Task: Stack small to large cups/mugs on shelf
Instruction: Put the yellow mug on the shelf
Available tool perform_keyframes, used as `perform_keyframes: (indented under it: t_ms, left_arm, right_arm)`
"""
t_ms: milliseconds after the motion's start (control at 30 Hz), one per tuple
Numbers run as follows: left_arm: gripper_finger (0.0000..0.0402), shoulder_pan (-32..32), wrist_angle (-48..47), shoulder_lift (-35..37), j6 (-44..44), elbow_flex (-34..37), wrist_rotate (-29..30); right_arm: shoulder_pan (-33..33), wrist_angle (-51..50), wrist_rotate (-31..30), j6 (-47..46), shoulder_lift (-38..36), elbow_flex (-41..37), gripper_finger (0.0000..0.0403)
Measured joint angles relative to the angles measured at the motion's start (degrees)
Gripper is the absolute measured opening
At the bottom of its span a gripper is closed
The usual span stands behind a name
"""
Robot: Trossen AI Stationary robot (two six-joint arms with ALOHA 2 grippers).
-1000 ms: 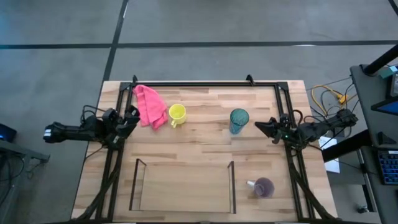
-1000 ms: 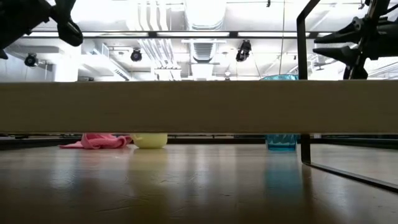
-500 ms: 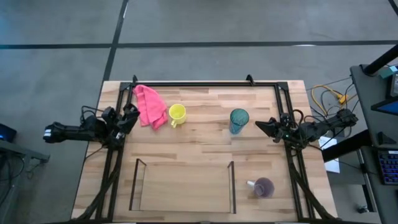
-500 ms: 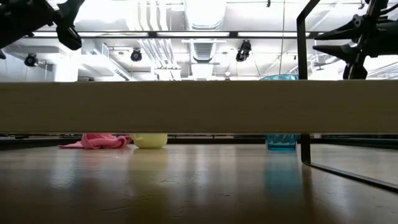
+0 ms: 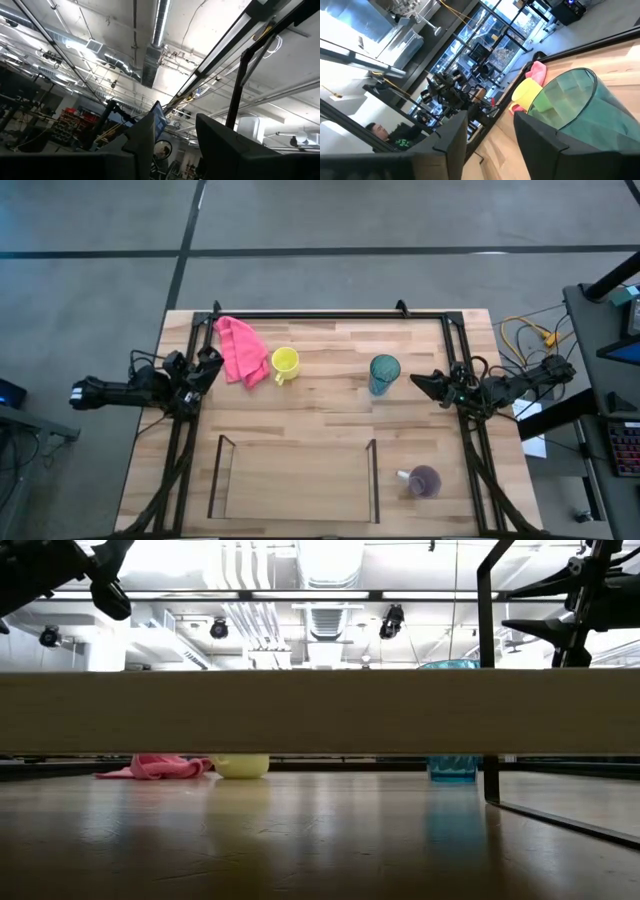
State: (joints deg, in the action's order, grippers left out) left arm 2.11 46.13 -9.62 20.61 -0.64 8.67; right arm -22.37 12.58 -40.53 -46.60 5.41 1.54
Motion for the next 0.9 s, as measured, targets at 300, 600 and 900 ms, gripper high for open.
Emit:
perform_keyframes:
  t_ms: [300, 600, 900]
  left_arm:
    - [0.0130, 0.00, -5.54, -1.98, 10.45, -3.86, 0.70]
    - [0.0130, 0.02, -42.46, -12.59, 10.55, -25.34, 5.18]
    - [0.0130, -0.13, -73.17, -31.23, 10.15, -50.16, 5.35]
  right_arm:
    - [0.00, 6.57, 0.47, 1.16, -0.02, 0.00, 0.0175]
    - [0.00, 9.63, 0.66, 13.67, -0.02, 4.60, 0.0176]
    - [0.00, -2.94, 0.35, 20.62, 0.00, 13.56, 0.0176]
